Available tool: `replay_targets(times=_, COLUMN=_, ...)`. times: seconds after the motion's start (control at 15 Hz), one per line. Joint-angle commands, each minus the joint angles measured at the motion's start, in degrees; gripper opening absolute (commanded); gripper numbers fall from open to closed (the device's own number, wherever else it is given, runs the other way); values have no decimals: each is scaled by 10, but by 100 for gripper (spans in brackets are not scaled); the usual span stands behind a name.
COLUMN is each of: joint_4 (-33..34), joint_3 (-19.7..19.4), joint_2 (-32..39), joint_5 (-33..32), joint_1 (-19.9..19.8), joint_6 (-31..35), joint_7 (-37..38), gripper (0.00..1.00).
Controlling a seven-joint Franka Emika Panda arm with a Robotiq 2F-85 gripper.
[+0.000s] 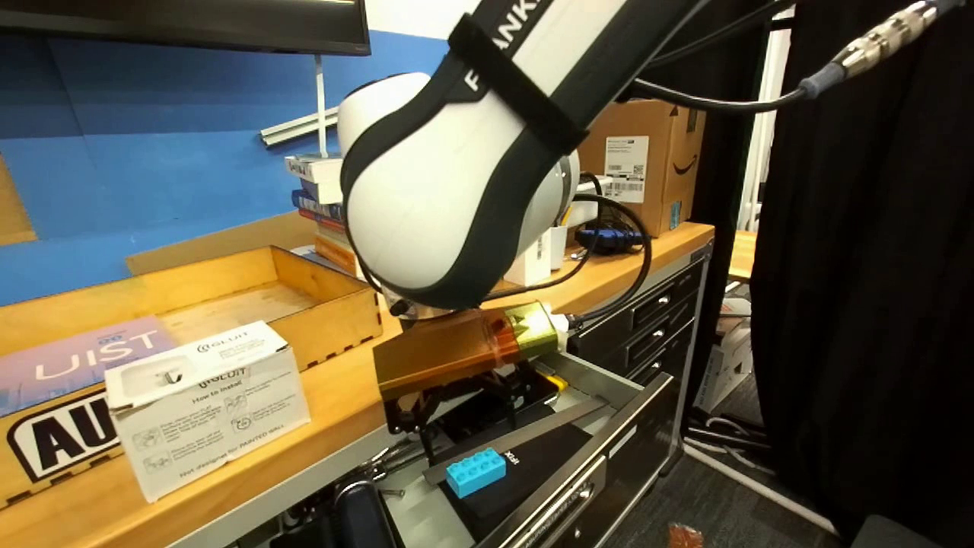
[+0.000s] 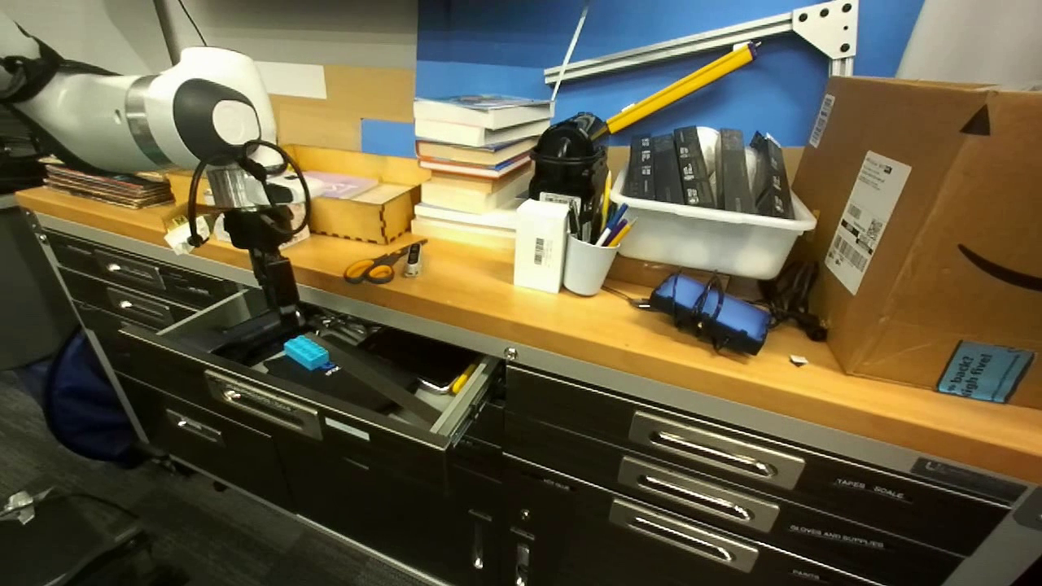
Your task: Place the blue block in the open top drawer then push the drawer closed
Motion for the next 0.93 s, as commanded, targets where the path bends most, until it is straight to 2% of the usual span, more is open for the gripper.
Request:
replay_targets(times=0.0, joint_4=-51, joint_3=10, joint_2=-71, joint_5=95, joint_1=-16, joint_6=-18, joint_7=-97, gripper=100)
replay_targets(times=0.2, joint_4=-97, joint_3=10, joint_2=-116, joint_5=218, joint_1=-19, joint_6=-48, joint_7=-241, gripper=100)
replay_targets(times=0.33, joint_4=-112, joint_3=5, joint_2=-128, joint_5=253, joint_1=-20, joint_6=-104, joint_7=-296, gripper=100)
replay_targets(times=0.6, joint_4=-110, joint_3=16, joint_2=-93, joint_5=216, joint_1=-20, joint_6=-193, joint_7=-265, gripper=100)
replay_targets(times=0.87, joint_4=-111, joint_3=34, joint_2=-43, joint_5=159, joint_1=-13, joint_6=-133, joint_7=-162, gripper=100)
